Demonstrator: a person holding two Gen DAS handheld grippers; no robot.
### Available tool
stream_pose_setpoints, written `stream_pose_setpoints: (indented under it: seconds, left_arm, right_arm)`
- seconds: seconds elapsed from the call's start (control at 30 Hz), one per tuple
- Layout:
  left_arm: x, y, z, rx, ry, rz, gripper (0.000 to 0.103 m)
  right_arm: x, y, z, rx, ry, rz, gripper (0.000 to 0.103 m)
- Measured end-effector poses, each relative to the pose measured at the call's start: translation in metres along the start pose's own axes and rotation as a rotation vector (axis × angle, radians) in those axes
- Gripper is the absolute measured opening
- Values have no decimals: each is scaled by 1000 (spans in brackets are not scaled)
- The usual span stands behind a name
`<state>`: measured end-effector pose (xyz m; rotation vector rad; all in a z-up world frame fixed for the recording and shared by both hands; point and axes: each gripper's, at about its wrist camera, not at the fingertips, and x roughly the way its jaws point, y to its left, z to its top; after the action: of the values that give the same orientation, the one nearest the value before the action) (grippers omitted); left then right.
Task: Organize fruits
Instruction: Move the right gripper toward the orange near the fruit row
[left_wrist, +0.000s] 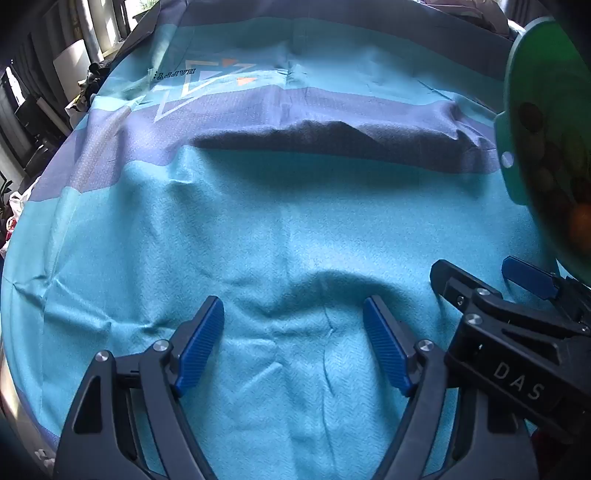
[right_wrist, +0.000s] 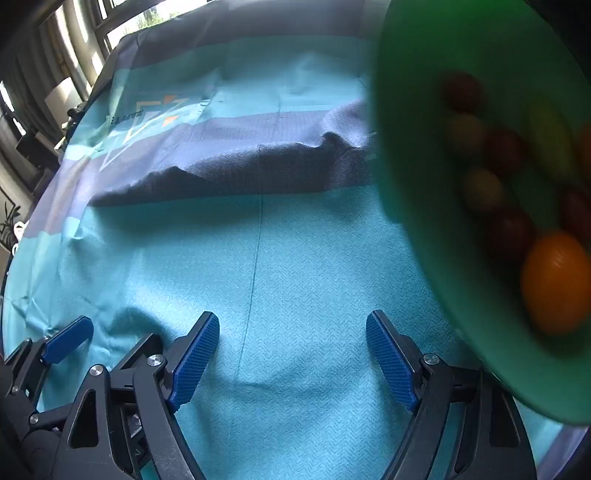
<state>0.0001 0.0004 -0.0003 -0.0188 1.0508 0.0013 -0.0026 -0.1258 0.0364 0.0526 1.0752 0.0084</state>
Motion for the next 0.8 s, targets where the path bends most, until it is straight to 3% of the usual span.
stream_pose_setpoints:
  seconds: [0.23, 0.3, 0.4, 0.8]
  left_arm:
    - [1, 3, -1, 4, 0, 5, 81]
    - [0, 4, -1, 9, -1, 8, 82]
    - [0, -3, -3, 6, -2, 8, 83]
    - [-1, 1, 0, 4, 3, 10, 83]
  right_arm:
    - [0, -1, -1, 0, 2, 11, 86]
    - [2, 0, -1, -8, 19, 36, 100]
    - [6, 8, -2, -18, 28, 32, 103]
    - [-2, 6, -5, -15, 33, 26, 103]
